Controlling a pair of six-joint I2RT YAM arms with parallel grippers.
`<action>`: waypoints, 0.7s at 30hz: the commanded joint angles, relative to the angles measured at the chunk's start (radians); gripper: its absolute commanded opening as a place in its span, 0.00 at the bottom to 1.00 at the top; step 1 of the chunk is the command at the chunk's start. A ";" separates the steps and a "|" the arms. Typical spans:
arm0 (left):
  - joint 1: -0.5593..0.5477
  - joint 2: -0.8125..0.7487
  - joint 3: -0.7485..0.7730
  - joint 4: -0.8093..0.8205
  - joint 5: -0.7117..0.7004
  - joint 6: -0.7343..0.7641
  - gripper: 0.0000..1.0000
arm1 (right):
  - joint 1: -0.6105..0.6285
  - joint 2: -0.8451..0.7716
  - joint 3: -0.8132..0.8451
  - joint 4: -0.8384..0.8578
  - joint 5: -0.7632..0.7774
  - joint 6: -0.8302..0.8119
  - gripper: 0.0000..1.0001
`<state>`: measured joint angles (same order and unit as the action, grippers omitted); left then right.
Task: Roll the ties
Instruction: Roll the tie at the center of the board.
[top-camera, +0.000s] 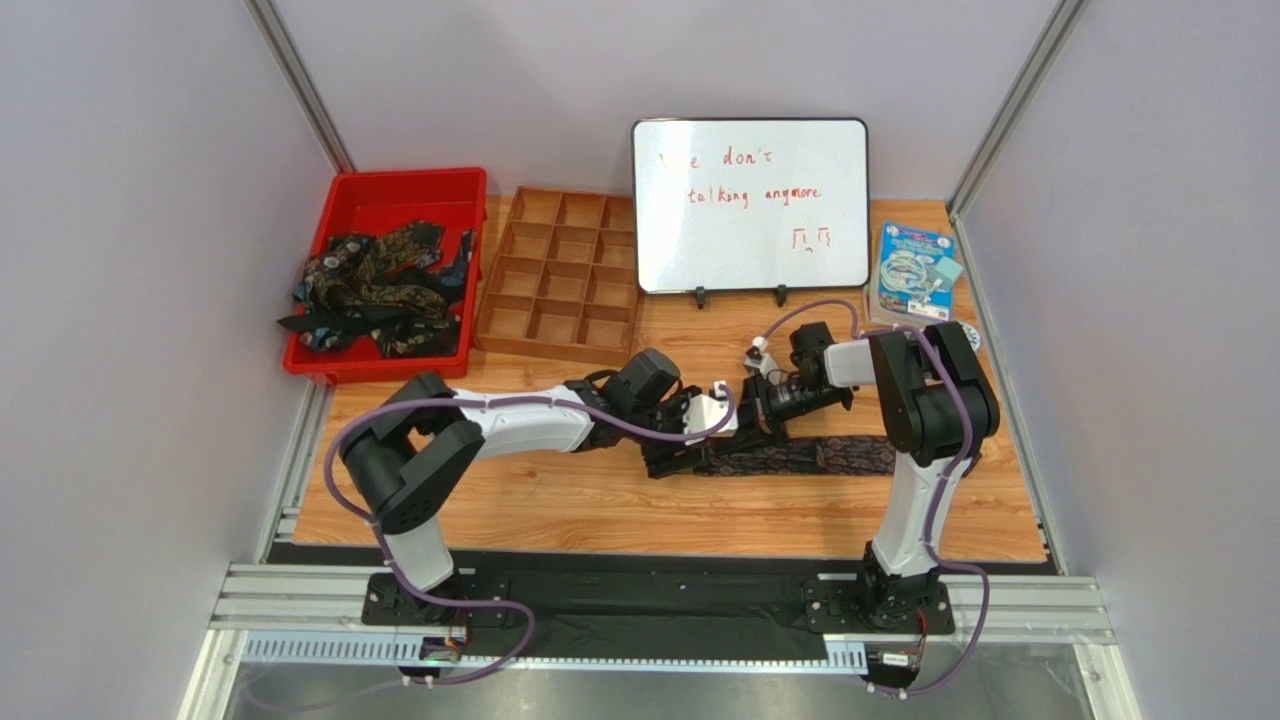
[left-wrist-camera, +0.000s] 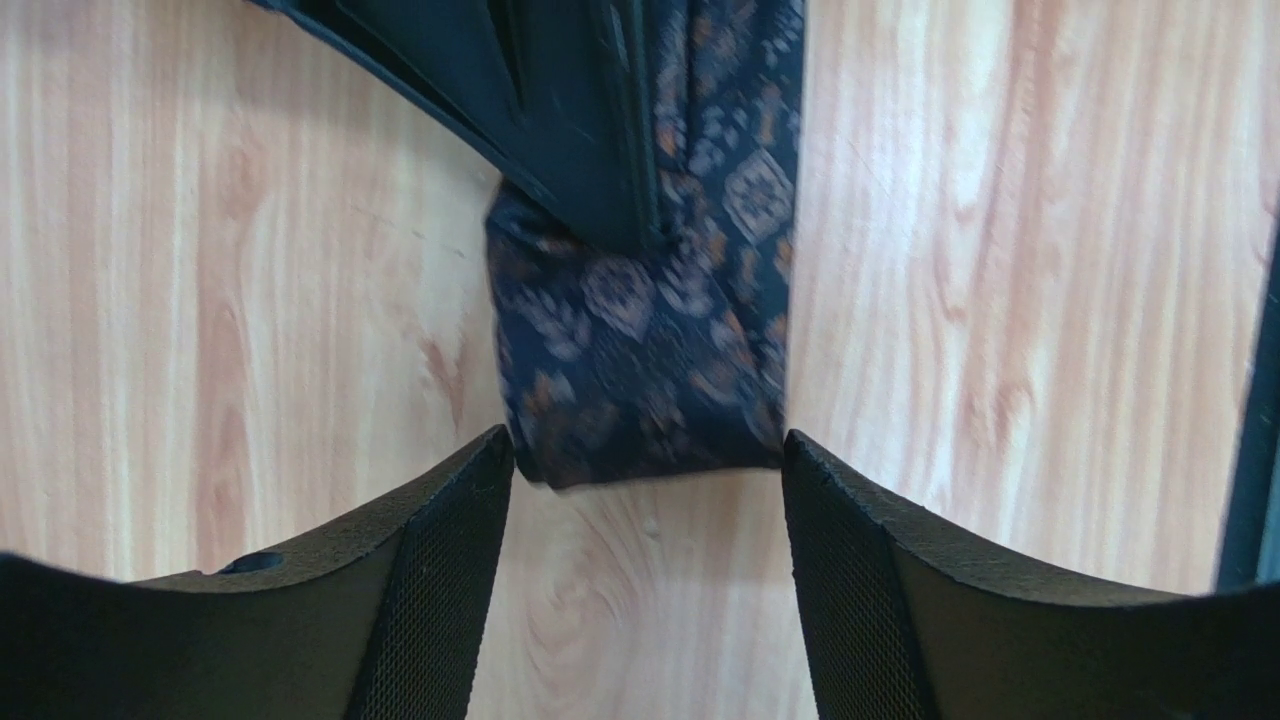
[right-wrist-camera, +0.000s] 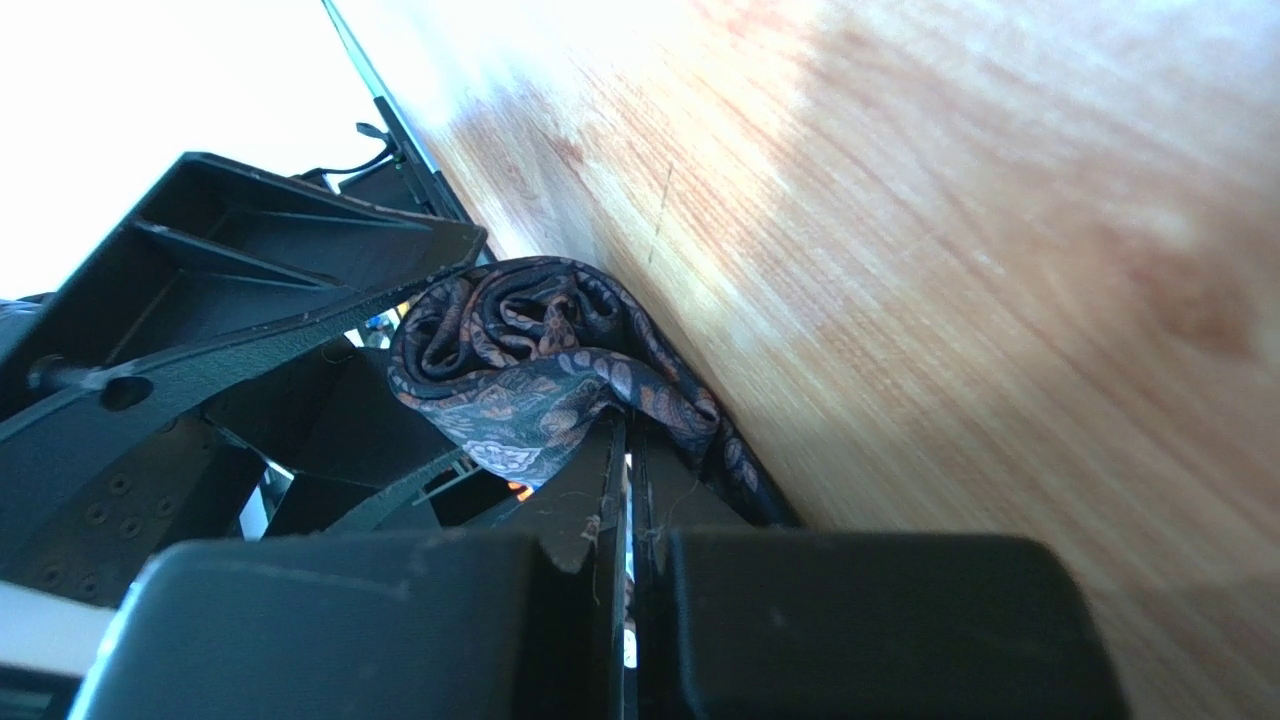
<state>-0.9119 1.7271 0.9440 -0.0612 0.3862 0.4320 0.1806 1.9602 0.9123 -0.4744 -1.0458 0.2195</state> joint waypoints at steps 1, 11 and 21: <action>0.001 0.074 0.103 0.066 0.014 0.019 0.78 | -0.010 0.055 -0.015 -0.079 0.147 0.021 0.00; -0.010 0.114 0.140 -0.028 0.079 0.036 0.97 | -0.009 0.029 -0.018 -0.069 0.133 0.032 0.00; -0.010 0.137 0.229 -0.092 0.095 -0.035 0.84 | 0.000 -0.017 -0.026 -0.066 0.153 0.029 0.00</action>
<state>-0.9169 1.8706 1.1122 -0.1154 0.4416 0.4339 0.1810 1.9442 0.9092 -0.4934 -1.0203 0.2260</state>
